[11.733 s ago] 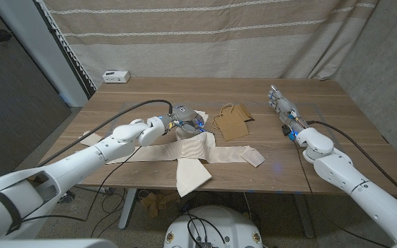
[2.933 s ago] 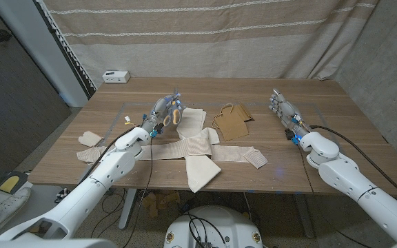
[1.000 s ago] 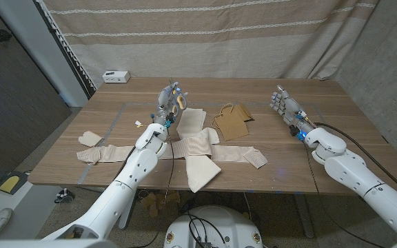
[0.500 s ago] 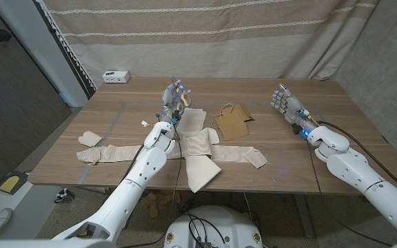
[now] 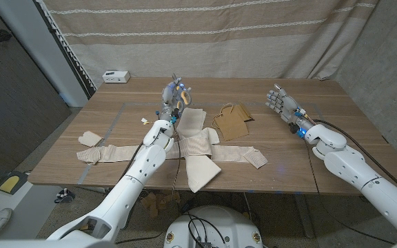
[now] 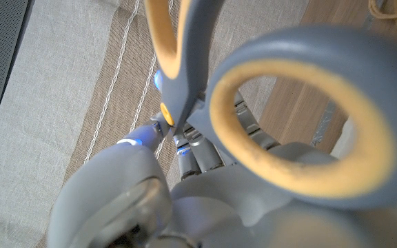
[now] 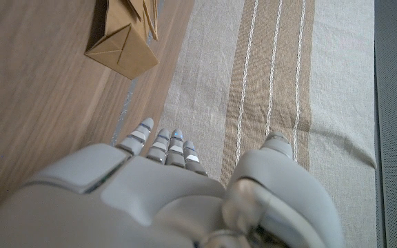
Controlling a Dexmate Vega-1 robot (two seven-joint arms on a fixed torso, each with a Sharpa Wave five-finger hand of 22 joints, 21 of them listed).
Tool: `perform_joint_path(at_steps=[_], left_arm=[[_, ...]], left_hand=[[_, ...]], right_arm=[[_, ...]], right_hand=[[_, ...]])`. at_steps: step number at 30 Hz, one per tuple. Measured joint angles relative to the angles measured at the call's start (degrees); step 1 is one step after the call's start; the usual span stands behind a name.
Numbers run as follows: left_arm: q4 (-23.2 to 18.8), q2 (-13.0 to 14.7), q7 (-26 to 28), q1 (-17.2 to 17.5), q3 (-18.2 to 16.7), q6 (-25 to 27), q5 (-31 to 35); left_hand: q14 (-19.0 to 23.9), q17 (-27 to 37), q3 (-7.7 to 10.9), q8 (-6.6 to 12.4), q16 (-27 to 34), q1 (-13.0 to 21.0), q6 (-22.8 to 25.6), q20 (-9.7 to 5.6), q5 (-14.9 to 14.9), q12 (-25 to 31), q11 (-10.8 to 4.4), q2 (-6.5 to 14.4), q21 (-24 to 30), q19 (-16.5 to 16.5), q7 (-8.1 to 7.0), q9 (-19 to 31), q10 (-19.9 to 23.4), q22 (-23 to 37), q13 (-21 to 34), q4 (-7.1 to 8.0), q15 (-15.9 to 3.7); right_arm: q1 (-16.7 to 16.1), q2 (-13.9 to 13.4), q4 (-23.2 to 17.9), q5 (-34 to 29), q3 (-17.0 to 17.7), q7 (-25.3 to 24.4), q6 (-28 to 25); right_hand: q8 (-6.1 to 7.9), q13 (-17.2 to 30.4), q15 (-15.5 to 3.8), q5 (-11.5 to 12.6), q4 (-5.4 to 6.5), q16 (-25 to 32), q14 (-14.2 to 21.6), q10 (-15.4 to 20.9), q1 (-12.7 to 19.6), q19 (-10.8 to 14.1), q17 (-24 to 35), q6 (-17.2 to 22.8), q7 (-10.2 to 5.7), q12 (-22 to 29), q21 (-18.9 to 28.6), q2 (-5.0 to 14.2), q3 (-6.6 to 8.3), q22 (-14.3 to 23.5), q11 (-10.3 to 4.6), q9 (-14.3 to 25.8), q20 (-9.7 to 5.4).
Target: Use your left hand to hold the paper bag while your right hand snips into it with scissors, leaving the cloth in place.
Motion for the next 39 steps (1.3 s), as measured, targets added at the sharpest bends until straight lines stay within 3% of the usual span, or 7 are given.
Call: perform_joint_path(at_steps=[8, 10, 16, 23, 27, 34, 39], left_arm=[[4.2, -1.4, -0.8, -2.0, -0.4, 0.1, -0.4], [5.1, -1.8, -6.8, -2.4, -0.5, 0.7, -3.2], [6.6, -2.4, -9.2, -3.0, -0.7, 1.4, -4.4], [6.9, -2.9, -10.7, -3.0, -0.9, 2.3, -5.4], [7.2, -3.2, -12.0, -3.1, -1.0, 2.5, -6.1], [8.4, -3.9, -14.5, -3.4, -1.4, 2.6, -7.1], [9.0, -4.2, -16.1, -3.5, -1.5, 2.9, -7.8]], left_hand=[[0.0, -0.4, 0.17, -0.01, -0.4, 0.0, 0.0, 0.0, 0.0, 0.0, 0.0, 0.0, 0.0, 0.0, 0.0, 0.1, 0.0, 0.0, 0.0, -0.16, 0.0], [0.0, -0.4, 0.17, -0.01, -0.4, 0.0, 0.0, 0.1, 0.0, 0.0, 0.12, 0.0, 0.0, -0.1, 0.0, 0.1, 0.1, -0.3, 0.0, -0.17, 0.0], [0.0, -0.9, 0.17, -0.05, -0.9, 0.0, 0.0, 0.0, 0.0, 0.0, 0.15, 0.0, 0.0, -0.6, 0.0, 0.1, 0.2, -0.3, 0.0, -0.17, 0.0], [0.0, -1.1, 0.43, 0.33, -0.9, 0.0, 0.0, 0.0, 0.0, 0.0, 0.15, 0.0, 0.0, -0.6, 0.0, 0.1, 0.2, -0.3, 0.0, 0.08, 0.0], [0.0, -1.2, 0.65, 0.34, -0.9, 0.0, 0.0, 0.0, 0.0, 0.0, 0.28, 0.0, 0.0, -0.6, 0.0, 0.0, 0.3, -0.3, 0.0, -0.14, 0.0], [0.0, -1.4, 0.65, 0.34, -1.4, 0.0, 0.0, 0.0, -0.1, 0.0, 0.42, 0.0, 0.0, -0.6, 0.01, -0.3, 0.4, -0.3, 0.0, -0.15, 0.0], [0.0, -1.3, 0.68, 0.34, -1.4, 0.0, 0.1, 0.0, 0.0, 0.0, 0.52, 0.0, 0.0, -0.6, 0.12, -0.3, 0.5, -0.3, 0.0, -0.17, 0.0]], right_arm=[[0.1, 0.0, 0.1, 0.6, -0.1, 1.4, -0.2], [0.3, -0.1, 0.2, 0.8, -0.3, 1.7, -0.4], [0.8, -0.5, 0.2, 2.0, -0.6, 4.2, -1.3], [2.3, -1.3, 0.2, 3.1, -1.8, 8.3, -3.5], [3.2, -1.3, 0.9, 3.8, -2.4, 10.5, -4.4], [4.5, -1.3, 1.5, 4.6, -3.5, 15.1, -5.6], [5.2, -1.3, 1.7, 5.2, -3.9, 16.7, -5.9]], right_hand=[[0.0, 0.3, -0.5, -0.5, -0.09, 0.5, 2.7, 1.7, 0.5, 1.0, 0.3, -0.1, -0.08, 0.8, 0.5, 0.08, 0.66, 0.3, -0.61, 0.0, 0.95], [0.0, 0.3, -0.42, -0.5, 0.03, 0.9, 3.0, 2.0, 0.5, 1.3, 0.3, -0.1, -0.08, 1.0, 0.6, 0.08, 1.0, 0.3, -0.76, 0.0, 1.19], [0.49, 0.5, -0.09, -1.1, -0.04, 0.9, 4.6, 3.2, 1.3, 5.7, 0.5, 0.9, 0.43, 1.4, 2.4, 0.21, 2.02, 0.7, -0.14, 0.0, -0.34], [1.11, 0.5, 0.14, -1.8, 0.13, 1.3, 6.6, 5.8, 1.9, 8.6, 0.7, 3.6, 0.37, 2.3, 3.4, 0.31, 3.3, 1.1, -0.02, 0.0, 0.33], [2.44, 0.7, -0.32, -3.1, 0.28, 1.3, 8.3, 9.0, 2.9, 9.3, 0.8, 8.0, -3.59, 3.6, 3.4, 0.31, 5.21, 1.3, -3.0, 0.3, 0.46], [2.44, 0.8, -0.73, -3.5, 0.38, 1.3, 8.7, 9.8, 2.9, 9.6, 0.8, 9.4, -4.38, 3.6, 3.4, 0.31, 5.66, 1.3, -3.15, 0.3, 0.77], [2.44, 0.8, -1.15, -3.9, 0.26, 1.3, 9.3, 11.0, 3.4, 9.8, 0.8, 10.3, -3.89, 4.1, 3.7, 0.37, 6.17, 1.3, -2.86, 0.3, 0.98]])
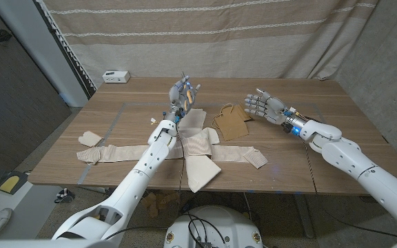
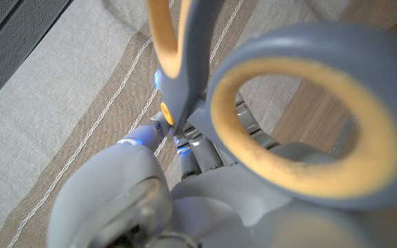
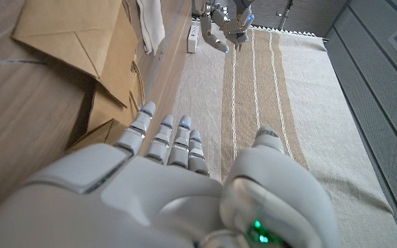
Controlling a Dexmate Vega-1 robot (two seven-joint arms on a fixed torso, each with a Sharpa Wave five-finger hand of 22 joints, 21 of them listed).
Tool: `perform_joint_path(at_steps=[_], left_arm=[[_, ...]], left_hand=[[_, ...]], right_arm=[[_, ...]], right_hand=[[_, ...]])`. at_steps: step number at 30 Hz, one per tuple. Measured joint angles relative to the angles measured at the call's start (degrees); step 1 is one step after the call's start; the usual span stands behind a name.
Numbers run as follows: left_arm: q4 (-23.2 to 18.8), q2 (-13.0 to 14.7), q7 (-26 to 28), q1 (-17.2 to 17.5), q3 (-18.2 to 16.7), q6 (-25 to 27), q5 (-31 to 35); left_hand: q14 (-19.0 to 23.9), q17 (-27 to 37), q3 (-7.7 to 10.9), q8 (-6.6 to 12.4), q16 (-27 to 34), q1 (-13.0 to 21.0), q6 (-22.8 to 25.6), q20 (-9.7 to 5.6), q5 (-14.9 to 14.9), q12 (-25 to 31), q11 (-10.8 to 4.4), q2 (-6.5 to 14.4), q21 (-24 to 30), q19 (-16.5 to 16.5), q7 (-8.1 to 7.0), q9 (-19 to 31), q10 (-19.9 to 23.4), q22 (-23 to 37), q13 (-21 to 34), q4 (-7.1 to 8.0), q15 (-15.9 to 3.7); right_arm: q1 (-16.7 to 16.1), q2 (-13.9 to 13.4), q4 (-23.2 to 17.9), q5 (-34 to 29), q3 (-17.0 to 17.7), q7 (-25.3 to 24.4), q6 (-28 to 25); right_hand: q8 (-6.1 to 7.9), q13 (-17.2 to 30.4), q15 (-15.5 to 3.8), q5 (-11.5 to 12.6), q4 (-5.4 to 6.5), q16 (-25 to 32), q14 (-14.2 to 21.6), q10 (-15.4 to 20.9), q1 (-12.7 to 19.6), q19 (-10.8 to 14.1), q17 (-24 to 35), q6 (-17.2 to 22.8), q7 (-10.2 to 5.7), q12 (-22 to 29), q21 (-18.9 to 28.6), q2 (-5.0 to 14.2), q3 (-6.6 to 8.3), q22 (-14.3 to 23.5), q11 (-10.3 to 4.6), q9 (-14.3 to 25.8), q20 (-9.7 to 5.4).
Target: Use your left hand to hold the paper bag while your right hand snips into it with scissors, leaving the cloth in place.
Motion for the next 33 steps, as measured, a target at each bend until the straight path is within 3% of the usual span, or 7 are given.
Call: perform_joint_path(at_steps=[9, 16, 18, 21, 25, 33], left_arm=[[1.1, -0.9, -3.2, -0.1, -0.4, 0.6, -1.7], [1.8, -1.4, -4.6, -0.1, -0.7, 1.3, -2.8], [1.9, -1.6, -5.1, -0.1, -0.8, 1.6, -3.2], [1.9, -1.8, -5.5, -0.1, -0.9, 1.8, -3.4], [2.0, -2.0, -5.8, -0.1, -1.0, 2.0, -3.7], [2.3, -2.5, -6.2, -0.3, -1.2, 2.3, -4.1]], left_hand=[[0.0, -0.2, 0.21, 0.0, -0.4, 0.1, 0.0, 0.0, -0.1, 0.0, 0.1, -0.1, 0.2, 0.0, 0.0, 0.0, 0.1, -0.3, 0.0, -0.21, 0.0], [0.0, -0.2, 0.2, 0.0, -0.8, 0.1, 0.0, 0.0, -0.2, 0.0, 0.1, -0.1, 0.2, 0.0, 0.0, -0.1, 0.1, -0.3, 0.0, -0.21, 0.0], [0.0, -0.2, 0.2, 0.0, -0.8, 0.1, 0.0, 0.0, -0.2, 0.0, 0.1, -0.1, 0.2, 0.0, 0.0, -0.1, 0.1, -0.3, 0.0, -0.21, 0.0], [0.0, -0.2, 0.24, 0.0, -0.8, 0.1, 0.0, 0.0, -0.2, 0.0, 0.1, -0.1, 0.2, 0.0, 0.0, -0.3, 0.1, -0.3, 0.0, -0.25, 0.0], [0.0, -0.2, 0.38, -0.01, -0.8, 0.1, 0.0, 0.31, -0.2, 0.0, 0.1, -0.1, 0.2, -0.3, 0.0, -0.2, 0.1, -0.3, 0.0, -0.4, 0.0], [0.0, -0.1, 0.38, -0.01, -1.3, 0.1, 0.0, 0.31, -0.2, 0.0, 0.1, -0.1, 0.5, -0.3, 0.0, -0.1, 0.1, -0.3, 0.0, -0.4, 0.0]], right_arm=[[0.8, 0.7, 0.2, 1.3, -0.3, 2.8, -0.5], [1.6, 0.7, 0.4, 2.3, -0.7, 4.9, -1.8], [1.7, 0.7, 0.4, 2.6, -0.7, 5.0, -2.0], [1.3, 0.8, -0.3, 3.4, -0.4, 4.2, -2.3], [0.4, 1.0, -1.8, 4.3, 0.3, 2.8, -3.1], [0.3, 1.0, -2.2, 5.2, 0.5, 3.9, -4.2]], right_hand=[[0.45, 0.0, -1.72, -0.8, -0.12, 0.8, 3.2, 2.4, 1.0, 2.9, 0.3, 2.4, 0.8, 1.0, 1.1, -0.05, 1.24, 0.0, -0.03, 0.0, -0.03], [0.45, 0.3, -2.15, -1.5, 0.22, 1.5, 5.4, 4.7, 1.2, 5.1, 0.5, 4.3, 2.74, 1.8, 2.0, 0.16, 2.06, 0.3, 1.53, 0.0, -0.75], [0.46, 0.6, -2.41, -2.0, 0.24, 2.2, 7.0, 6.6, 1.2, 6.5, 0.8, 5.4, 3.97, 2.7, 2.7, 0.14, 2.72, 0.3, 1.97, 0.0, -1.57], [1.46, 1.4, -2.68, -3.1, 0.16, 3.8, 10.8, 11.9, 2.4, 10.2, 1.3, 10.2, 4.24, 5.0, 4.4, -0.08, 4.08, 0.7, 2.33, 0.0, -3.6], [1.84, 2.2, -2.92, -4.1, -0.3, 5.7, 14.9, 16.0, 2.9, 13.4, 2.0, 14.1, 4.12, 6.9, 6.1, -0.07, 5.06, 1.2, 2.41, 0.0, -5.4], [1.83, 3.1, -3.03, -5.1, -0.14, 7.6, 17.6, 18.9, 3.2, 15.6, 3.1, 16.3, 3.82, 8.4, 7.4, -0.38, 5.34, 1.6, 2.02, 0.0, -5.91]])
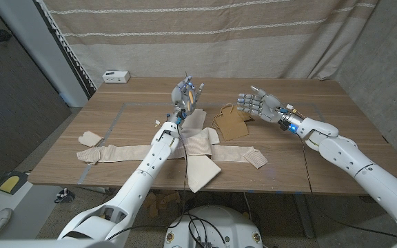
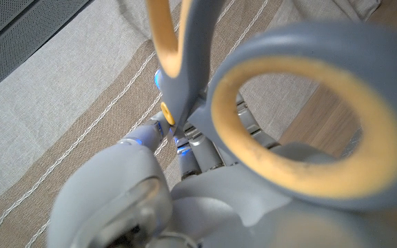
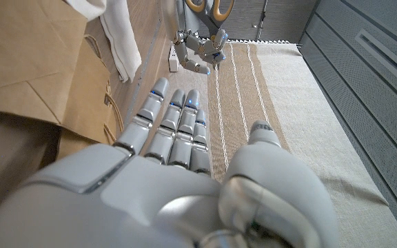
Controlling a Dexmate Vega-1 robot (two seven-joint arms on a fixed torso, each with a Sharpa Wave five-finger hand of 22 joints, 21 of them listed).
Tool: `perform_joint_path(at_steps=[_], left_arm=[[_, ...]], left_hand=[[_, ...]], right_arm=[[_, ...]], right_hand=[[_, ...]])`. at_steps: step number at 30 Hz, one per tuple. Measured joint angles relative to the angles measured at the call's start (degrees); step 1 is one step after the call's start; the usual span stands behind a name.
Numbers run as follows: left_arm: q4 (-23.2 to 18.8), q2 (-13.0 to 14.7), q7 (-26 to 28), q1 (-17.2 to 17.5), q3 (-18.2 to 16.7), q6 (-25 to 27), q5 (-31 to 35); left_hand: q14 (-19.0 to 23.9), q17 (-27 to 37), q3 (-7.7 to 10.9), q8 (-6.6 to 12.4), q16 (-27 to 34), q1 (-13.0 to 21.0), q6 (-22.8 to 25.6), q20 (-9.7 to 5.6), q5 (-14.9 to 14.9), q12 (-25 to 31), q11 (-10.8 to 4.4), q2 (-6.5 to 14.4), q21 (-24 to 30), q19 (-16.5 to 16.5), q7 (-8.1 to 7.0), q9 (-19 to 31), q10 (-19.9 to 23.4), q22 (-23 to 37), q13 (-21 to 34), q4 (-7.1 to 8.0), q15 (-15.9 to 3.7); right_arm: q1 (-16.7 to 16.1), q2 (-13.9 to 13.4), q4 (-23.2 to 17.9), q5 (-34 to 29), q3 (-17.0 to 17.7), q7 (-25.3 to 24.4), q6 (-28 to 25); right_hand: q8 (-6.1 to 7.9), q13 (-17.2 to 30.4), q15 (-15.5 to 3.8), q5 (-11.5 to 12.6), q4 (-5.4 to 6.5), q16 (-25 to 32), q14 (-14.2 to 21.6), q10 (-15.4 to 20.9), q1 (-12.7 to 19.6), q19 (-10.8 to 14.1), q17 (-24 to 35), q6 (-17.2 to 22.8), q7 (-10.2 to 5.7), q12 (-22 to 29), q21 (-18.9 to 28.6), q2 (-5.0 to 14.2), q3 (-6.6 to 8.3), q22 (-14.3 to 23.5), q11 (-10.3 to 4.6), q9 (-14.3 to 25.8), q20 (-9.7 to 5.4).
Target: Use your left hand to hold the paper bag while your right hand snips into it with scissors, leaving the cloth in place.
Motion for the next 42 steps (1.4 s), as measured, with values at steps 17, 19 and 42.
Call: perform_joint_path(at_steps=[17, 19, 42], left_arm=[[1.1, -1.1, -0.9, -0.7, -0.1, 0.4, -0.6], [1.1, -1.2, -1.1, -0.7, -0.1, 0.6, -0.6], [1.2, -1.6, -1.3, -0.7, 0.0, 0.7, -0.5]], left_hand=[[0.0, -0.6, 0.22, 0.25, -1.1, 0.2, 0.0, -0.31, 0.0, 0.0, 0.19, -0.2, 0.0, -0.3, 0.0, 0.0, 0.2, 0.0, 0.0, -0.23, 0.0], [0.0, -0.6, 0.22, 0.25, -1.1, 0.2, 0.0, -0.31, 0.0, 0.0, 0.19, -0.2, 0.0, -0.3, 0.0, 0.0, 0.2, 0.0, 0.0, -0.23, -0.03], [1.9, -2.0, 0.45, 0.24, -3.0, 0.2, 0.2, -0.31, 0.0, 0.0, 0.59, -0.2, 0.4, -0.3, 0.21, -0.1, 0.6, -0.3, 0.0, -0.46, -0.01]], right_arm=[[3.0, -0.5, 1.9, 0.8, -1.3, 5.9, -4.6], [4.6, -0.7, 3.1, 1.0, -2.2, 6.5, -5.1], [6.7, 0.9, 5.9, 3.3, -4.1, 11.2, -10.9]], right_hand=[[-0.46, 10.3, -3.42, -3.3, -0.55, 17.0, 20.1, 16.9, -0.6, 9.2, 12.0, 11.1, -1.54, 13.2, 10.7, -0.62, 1.02, 6.5, -5.04, 0.3, -3.91], [-1.15, 11.0, -3.71, -3.3, -0.64, 17.7, 20.4, 17.1, -0.6, 9.2, 12.8, 11.1, -1.55, 13.8, 11.0, -0.63, 1.11, 7.0, -5.33, 0.3, -3.92], [-3.62, 15.8, -4.03, -3.7, -0.37, 19.4, 22.4, 17.7, -2.1, 11.6, 13.6, 9.0, 0.51, 17.5, 14.2, -2.56, -0.05, 7.6, -6.38, 0.4, -4.35]])
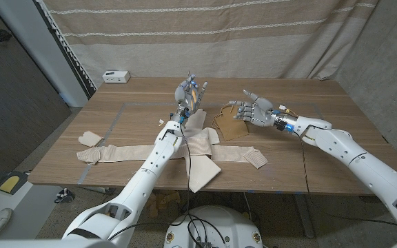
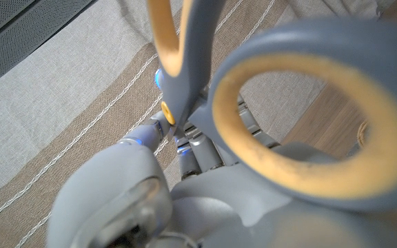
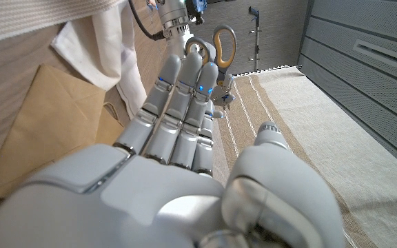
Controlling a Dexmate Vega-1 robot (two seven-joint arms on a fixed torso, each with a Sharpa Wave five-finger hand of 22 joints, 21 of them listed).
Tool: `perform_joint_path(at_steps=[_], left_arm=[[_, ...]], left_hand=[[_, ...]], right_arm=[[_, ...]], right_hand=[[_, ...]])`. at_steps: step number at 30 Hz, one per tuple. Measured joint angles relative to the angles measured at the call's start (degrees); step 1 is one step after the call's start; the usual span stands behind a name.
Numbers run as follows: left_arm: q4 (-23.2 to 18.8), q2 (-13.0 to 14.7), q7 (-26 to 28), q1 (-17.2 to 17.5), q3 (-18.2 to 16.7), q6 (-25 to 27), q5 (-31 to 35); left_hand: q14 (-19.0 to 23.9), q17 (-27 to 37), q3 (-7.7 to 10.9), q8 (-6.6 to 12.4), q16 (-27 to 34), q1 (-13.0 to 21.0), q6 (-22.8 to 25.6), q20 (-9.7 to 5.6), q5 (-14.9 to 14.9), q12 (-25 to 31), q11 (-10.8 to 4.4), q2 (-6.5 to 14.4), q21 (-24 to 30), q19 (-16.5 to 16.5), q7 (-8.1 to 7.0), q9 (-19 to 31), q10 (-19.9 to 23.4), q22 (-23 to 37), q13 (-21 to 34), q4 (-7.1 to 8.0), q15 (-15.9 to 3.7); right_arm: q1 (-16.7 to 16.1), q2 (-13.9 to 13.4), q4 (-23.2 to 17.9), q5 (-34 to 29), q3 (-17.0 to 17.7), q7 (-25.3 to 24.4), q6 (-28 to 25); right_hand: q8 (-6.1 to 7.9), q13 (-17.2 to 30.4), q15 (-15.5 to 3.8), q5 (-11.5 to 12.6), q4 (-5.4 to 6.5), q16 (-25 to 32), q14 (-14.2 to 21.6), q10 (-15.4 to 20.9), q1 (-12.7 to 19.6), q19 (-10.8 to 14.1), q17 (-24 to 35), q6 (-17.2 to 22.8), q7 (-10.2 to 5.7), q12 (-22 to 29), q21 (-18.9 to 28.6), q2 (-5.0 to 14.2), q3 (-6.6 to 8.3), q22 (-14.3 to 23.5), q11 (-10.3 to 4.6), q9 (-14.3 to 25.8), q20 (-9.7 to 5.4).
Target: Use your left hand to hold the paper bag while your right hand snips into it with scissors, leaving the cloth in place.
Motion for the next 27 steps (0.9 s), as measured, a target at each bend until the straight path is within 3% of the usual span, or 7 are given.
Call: perform_joint_path(at_steps=[7, 12, 20, 27], left_arm=[[0.3, -0.5, -0.4, 0.2, -0.1, 0.0, -0.3], [0.5, -0.8, -0.6, 0.2, -0.1, -0.1, -0.4], [0.5, -1.0, -0.8, 0.4, -0.1, -0.2, -0.5], [0.0, -1.1, -0.8, 0.7, 0.0, -0.2, -0.6]], left_hand=[[0.0, 0.3, 0.0, 0.0, -0.6, 0.0, 0.0, 0.0, 0.0, 0.0, 0.01, 0.0, 0.0, 0.0, 0.0, 0.3, 0.0, 0.1, 0.0, 0.0, 0.0], [0.0, 0.5, 0.24, 0.0, -0.7, 0.0, 0.0, 0.0, 0.0, 0.0, 0.01, 0.0, 0.0, 0.0, 0.0, 0.2, 0.0, 0.0, 0.0, -0.25, 0.0], [0.0, 0.5, 0.25, 0.0, -0.8, 0.2, 0.0, 0.0, 0.0, 0.0, 0.01, -0.2, 0.0, 0.0, 0.0, 0.1, 0.0, 0.0, 0.0, -0.25, 0.0], [0.0, 0.4, 0.24, -0.01, -1.7, 0.2, 0.0, 0.0, 0.0, 0.0, 0.0, -0.2, 0.0, 0.0, 0.0, 0.1, 0.0, 0.0, 0.0, -0.25, 0.0]], right_arm=[[0.7, 0.9, 1.2, 0.2, -0.9, 1.4, -1.3], [1.2, 1.3, 2.0, 0.2, -1.4, 2.4, -1.9], [2.1, 1.9, 3.2, -0.3, -2.1, 4.8, -2.7], [3.4, 2.9, 4.8, -1.0, -3.2, 6.3, -2.9]], right_hand=[[-0.65, 2.6, -0.5, 0.0, -0.84, 2.5, 1.3, 0.8, 0.4, 0.3, 2.4, -1.8, 0.33, 2.2, 1.6, -0.39, -0.04, 1.6, -0.83, 0.1, -0.29], [-0.65, 5.2, -0.5, 0.0, -2.19, 4.3, 1.3, 0.8, 2.1, -0.5, 4.6, -2.5, 0.42, 4.1, 2.7, 0.77, 1.31, 3.0, -0.83, 0.2, -0.4], [-1.07, 7.7, -0.61, 0.0, -2.18, 4.7, 0.9, -0.3, 2.7, -0.9, 5.1, -3.5, 0.83, 5.5, 3.2, 0.68, 1.3, 3.3, -0.8, 0.2, 0.02], [-1.07, 11.7, -0.58, 0.0, -2.41, 9.6, 1.6, -2.7, 3.0, -1.9, 9.8, -5.6, 1.02, 7.1, 6.0, 0.38, 1.54, 6.0, -0.42, 0.0, 0.65]])
